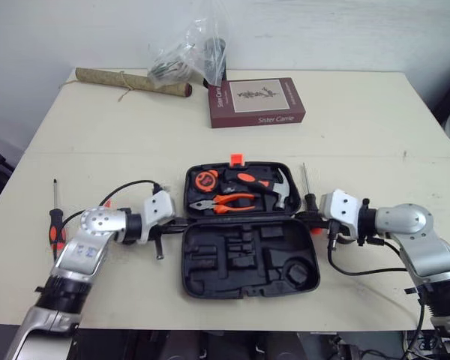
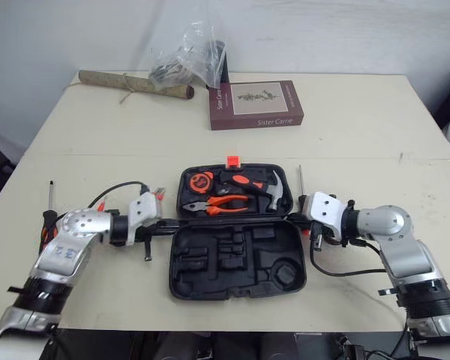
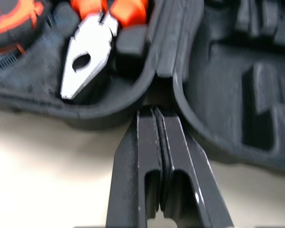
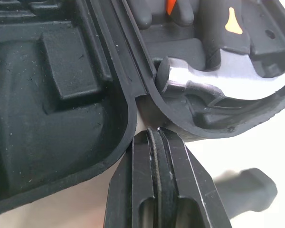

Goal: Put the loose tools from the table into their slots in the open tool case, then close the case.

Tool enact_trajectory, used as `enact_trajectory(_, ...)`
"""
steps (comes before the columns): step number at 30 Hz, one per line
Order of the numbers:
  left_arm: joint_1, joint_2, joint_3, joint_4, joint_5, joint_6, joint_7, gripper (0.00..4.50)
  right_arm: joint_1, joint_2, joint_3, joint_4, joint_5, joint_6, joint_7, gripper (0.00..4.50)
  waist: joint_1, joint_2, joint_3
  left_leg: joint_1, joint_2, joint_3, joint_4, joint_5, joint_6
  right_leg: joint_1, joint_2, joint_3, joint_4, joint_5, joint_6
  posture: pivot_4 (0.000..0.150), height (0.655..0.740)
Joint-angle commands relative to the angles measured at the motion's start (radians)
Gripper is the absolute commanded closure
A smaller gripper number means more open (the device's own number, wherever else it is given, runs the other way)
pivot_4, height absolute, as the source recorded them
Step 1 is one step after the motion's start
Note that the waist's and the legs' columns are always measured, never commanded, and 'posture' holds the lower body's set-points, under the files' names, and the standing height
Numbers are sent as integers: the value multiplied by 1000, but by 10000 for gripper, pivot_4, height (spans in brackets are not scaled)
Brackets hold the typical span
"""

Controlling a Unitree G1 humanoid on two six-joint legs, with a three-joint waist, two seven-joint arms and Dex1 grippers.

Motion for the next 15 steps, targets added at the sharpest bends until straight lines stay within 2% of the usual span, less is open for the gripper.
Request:
enact_trajectory(1, 43, 22, 46, -90, -38, 26, 14, 44926, -10, 9, 27, -64, 15, -1, 29, 44468, 0, 0, 0, 0, 0, 0, 0, 0, 0, 0, 0, 0, 0, 0, 0, 1500, 7400)
enact_trajectory(7, 55, 16, 64, -116, -38, 54, 59, 44926, -3, 7, 52, -157, 42, 70, 66, 44468, 1, 0, 0, 0, 0, -1, 0, 0, 0, 0, -1, 0, 0, 0, 0, 1500, 7400)
enact_trajectory(15, 76, 37, 73, -121, -30, 62, 64, 44926, -12, 3, 29, -142, 11, 68, 46, 44468, 4, 0, 0, 0, 0, -1, 0, 0, 0, 0, -1, 0, 0, 0, 0, 1500, 7400)
